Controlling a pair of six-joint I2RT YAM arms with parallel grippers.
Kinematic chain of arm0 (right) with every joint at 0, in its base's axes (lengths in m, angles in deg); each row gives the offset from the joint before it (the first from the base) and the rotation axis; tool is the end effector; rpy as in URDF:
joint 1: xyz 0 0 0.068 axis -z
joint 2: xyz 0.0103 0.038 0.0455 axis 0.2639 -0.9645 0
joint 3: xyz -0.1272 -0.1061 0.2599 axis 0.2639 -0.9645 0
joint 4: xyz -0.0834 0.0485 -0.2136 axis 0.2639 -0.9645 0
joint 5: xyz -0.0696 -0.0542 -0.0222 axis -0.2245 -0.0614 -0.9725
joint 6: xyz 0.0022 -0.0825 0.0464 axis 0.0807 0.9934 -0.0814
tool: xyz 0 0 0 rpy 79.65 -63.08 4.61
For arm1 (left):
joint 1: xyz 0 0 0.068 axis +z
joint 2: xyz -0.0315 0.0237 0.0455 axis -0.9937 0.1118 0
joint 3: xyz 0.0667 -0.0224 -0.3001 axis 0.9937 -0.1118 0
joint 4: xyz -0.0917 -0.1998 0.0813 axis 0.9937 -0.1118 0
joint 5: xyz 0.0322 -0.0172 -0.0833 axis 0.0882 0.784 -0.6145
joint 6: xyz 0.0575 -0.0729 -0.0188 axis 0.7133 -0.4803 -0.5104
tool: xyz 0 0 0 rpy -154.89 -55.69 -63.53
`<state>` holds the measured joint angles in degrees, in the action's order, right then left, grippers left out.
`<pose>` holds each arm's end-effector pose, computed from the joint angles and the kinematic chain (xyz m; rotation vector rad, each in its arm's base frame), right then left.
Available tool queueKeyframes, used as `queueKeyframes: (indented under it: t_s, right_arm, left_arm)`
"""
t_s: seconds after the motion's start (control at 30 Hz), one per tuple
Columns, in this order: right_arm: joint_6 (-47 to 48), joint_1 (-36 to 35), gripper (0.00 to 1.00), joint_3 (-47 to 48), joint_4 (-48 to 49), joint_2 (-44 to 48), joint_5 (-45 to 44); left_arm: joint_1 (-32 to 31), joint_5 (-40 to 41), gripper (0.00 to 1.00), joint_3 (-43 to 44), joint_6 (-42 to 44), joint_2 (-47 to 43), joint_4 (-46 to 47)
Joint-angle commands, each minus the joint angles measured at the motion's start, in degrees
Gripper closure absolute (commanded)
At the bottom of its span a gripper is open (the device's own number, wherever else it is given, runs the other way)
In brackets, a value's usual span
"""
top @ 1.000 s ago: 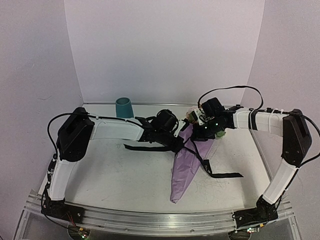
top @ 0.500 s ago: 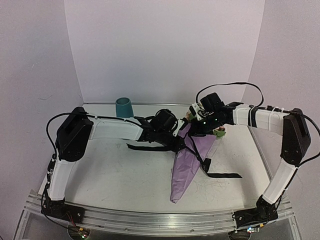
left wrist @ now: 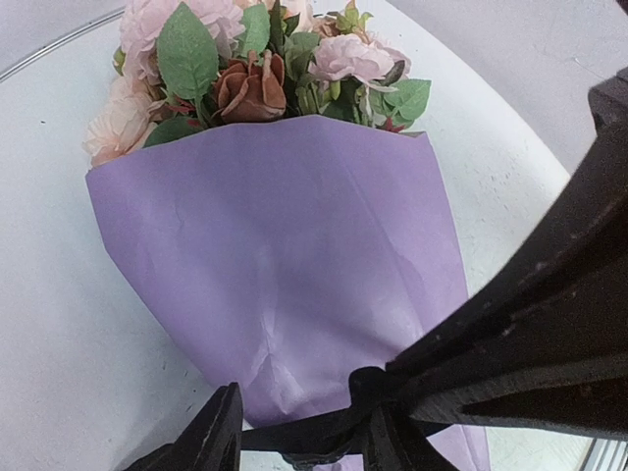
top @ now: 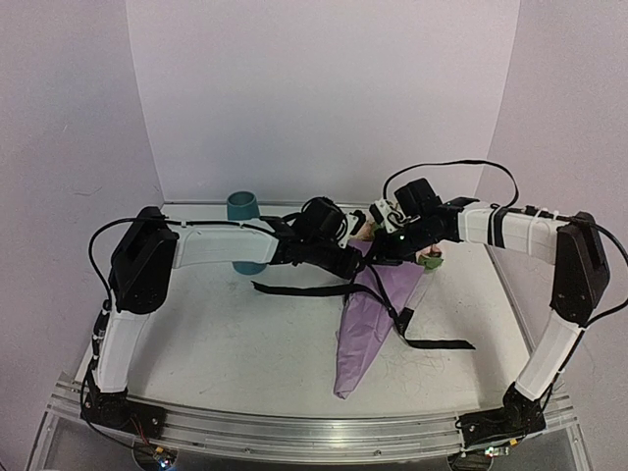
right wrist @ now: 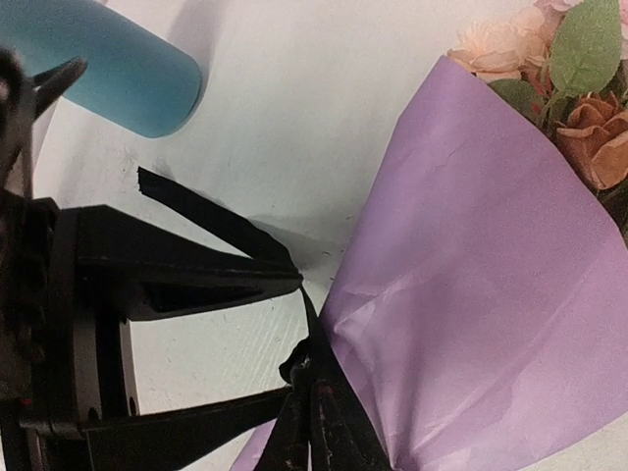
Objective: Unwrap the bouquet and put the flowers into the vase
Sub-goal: Untie the ribbon from the wrapping paper.
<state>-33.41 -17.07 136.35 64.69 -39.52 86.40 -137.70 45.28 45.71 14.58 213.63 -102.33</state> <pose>0.3427 0.2467 0.2856 -0.4289 2.1789 0.8322 0.3142 -0.4455 0.2209 0.8486 2.1765 -0.7074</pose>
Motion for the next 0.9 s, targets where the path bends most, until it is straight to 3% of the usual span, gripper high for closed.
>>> queueKeyframes:
  t_s: [0.0, 0.6, 0.87]
  right_arm:
    - [-0.2, -0.2, 0.94, 1.7, -1.7, 0.8, 3.0]
    - [-1.6, -0.3, 0.94, 3.0, -1.7, 1.4, 4.3]
    - [-2.5, -0.2, 0.93, 3.1, -1.7, 1.5, 3.1]
  left_arm:
    - [1.2, -2.8, 0.58, 2.8, -1.4, 0.9, 3.0]
    - [1.5, -5.7, 0.67, 0.2, -0.1, 1.0, 4.8]
    - [1.6, -5.6, 1.00, -2.1, 0.8, -0.5, 4.7]
